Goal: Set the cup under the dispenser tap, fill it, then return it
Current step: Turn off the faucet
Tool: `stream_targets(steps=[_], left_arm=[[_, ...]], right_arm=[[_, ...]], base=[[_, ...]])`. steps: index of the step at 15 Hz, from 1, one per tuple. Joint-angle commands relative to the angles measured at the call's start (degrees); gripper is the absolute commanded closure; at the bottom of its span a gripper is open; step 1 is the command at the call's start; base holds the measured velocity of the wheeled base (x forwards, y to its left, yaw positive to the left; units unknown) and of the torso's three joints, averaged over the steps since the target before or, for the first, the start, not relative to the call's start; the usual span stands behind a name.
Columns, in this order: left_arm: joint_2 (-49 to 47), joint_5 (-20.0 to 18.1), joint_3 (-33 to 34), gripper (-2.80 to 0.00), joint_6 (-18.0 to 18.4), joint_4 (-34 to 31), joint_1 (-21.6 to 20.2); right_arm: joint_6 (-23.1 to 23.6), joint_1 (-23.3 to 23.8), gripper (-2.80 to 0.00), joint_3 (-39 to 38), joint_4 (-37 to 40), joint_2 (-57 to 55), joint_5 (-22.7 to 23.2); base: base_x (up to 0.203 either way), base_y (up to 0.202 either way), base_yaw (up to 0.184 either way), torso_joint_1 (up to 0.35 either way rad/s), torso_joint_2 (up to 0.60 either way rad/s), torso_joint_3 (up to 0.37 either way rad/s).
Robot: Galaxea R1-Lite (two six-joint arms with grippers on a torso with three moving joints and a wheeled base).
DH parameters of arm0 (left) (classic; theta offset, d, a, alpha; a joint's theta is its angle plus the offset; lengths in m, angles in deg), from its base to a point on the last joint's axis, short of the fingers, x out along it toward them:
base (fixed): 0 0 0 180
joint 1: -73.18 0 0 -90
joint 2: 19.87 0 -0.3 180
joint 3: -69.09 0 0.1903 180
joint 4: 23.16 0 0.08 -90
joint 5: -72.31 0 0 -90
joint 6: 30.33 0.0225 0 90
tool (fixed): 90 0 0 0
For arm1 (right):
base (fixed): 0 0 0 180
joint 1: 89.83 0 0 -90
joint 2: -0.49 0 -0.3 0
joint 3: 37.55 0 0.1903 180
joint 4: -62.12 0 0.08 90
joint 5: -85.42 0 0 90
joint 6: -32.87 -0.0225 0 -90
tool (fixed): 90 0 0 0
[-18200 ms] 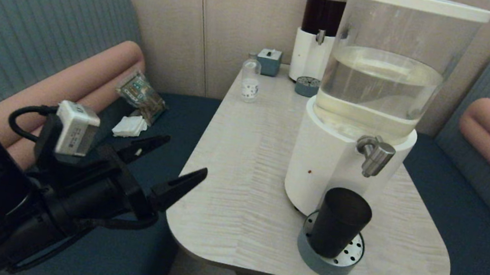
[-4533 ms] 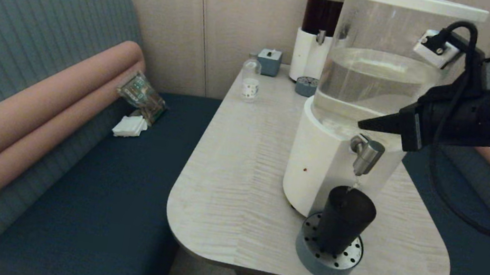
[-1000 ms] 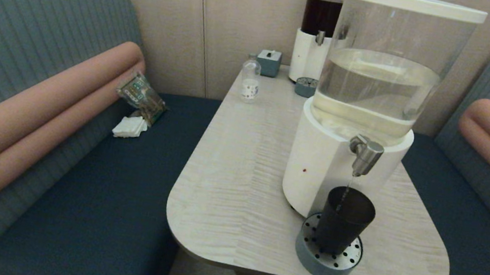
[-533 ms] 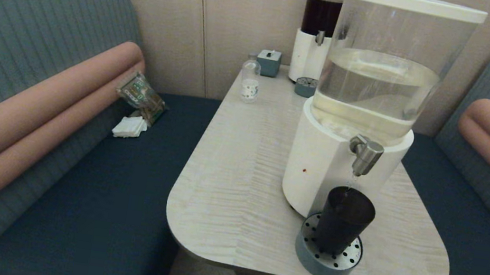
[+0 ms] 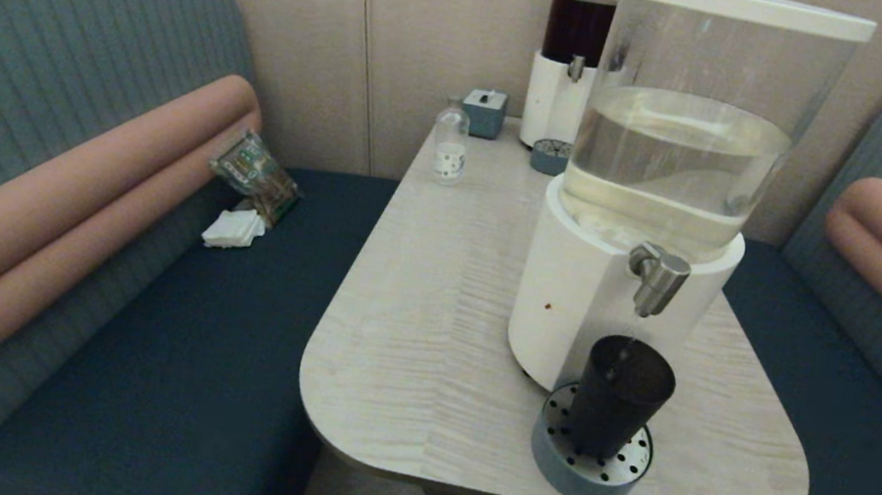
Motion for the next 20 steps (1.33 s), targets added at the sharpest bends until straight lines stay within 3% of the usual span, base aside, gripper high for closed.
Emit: stream_targets(steps=[1, 3, 4, 5, 6, 7, 9, 10, 11, 13, 16, 18, 20], left_arm=[[-16.4, -15.3, -6.2, 0.0, 0.5, -1.5, 0.9], [-23.5, -23.9, -13.1, 0.0, -0.3, -5.3, 5.0], [-25.1, -25.6, -14.8, 0.0, -4.8, -5.6, 8.9], [-26.1, -26.3, -15.2, 0.0, -13.4, -3.9, 11.2], [-27.3, -26.5, -14.3, 0.0, -20.8, 1.0, 12.6], [-29.0, -26.2, -12.2, 0.0, -25.0, 11.1, 13.5], [-34.4, -25.2, -7.5, 0.0, -29.3, 30.3, 15.0], [-36.9, -25.0, -6.3, 0.0, -29.8, 34.3, 15.8], [-38.3, -25.0, -6.2, 0.0, -27.8, 34.7, 16.3], [-41.1, -25.0, -6.9, 0.0, -16.2, 33.6, 17.5], [-43.2, -22.8, -8.6, 0.0, 1.0, 25.8, 21.7], [-45.5, -19.2, -9.2, 0.0, 6.1, 24.9, 25.0], [-47.4, -17.8, -9.8, 0.0, 14.9, 24.6, 26.1]], right_arm=[[0.0, 0.0, 0.0, -0.7, 0.0, 0.1, 0.0], [0.0, 0.0, 0.0, -0.7, 0.0, 0.1, 0.0], [0.0, 0.0, 0.0, -0.7, 0.0, 0.1, 0.0], [0.0, 0.0, 0.0, -0.7, 0.0, 0.1, 0.0], [0.0, 0.0, 0.0, -0.7, 0.0, 0.1, 0.0], [0.0, 0.0, 0.0, -0.7, 0.0, 0.1, 0.0], [0.0, 0.0, 0.0, -0.7, 0.0, 0.1, 0.0], [0.0, 0.0, 0.0, -0.7, 0.0, 0.1, 0.0], [0.0, 0.0, 0.0, -0.7, 0.0, 0.1, 0.0], [0.0, 0.0, 0.0, -0.7, 0.0, 0.1, 0.0], [0.0, 0.0, 0.0, -0.7, 0.0, 0.1, 0.0], [0.0, 0.0, 0.0, -0.7, 0.0, 0.1, 0.0], [0.0, 0.0, 0.0, -0.7, 0.0, 0.1, 0.0]], base=[[0.0, 0.0, 0.0, 0.0, 0.0, 0.0], [0.0, 0.0, 0.0, 0.0, 0.0, 0.0], [0.0, 0.0, 0.0, 0.0, 0.0, 0.0], [0.0, 0.0, 0.0, 0.0, 0.0, 0.0], [0.0, 0.0, 0.0, 0.0, 0.0, 0.0], [0.0, 0.0, 0.0, 0.0, 0.0, 0.0], [0.0, 0.0, 0.0, 0.0, 0.0, 0.0], [0.0, 0.0, 0.0, 0.0, 0.0, 0.0], [0.0, 0.0, 0.0, 0.0, 0.0, 0.0], [0.0, 0.0, 0.0, 0.0, 0.0, 0.0], [0.0, 0.0, 0.0, 0.0, 0.0, 0.0], [0.0, 0.0, 0.0, 0.0, 0.0, 0.0], [0.0, 0.0, 0.0, 0.0, 0.0, 0.0]])
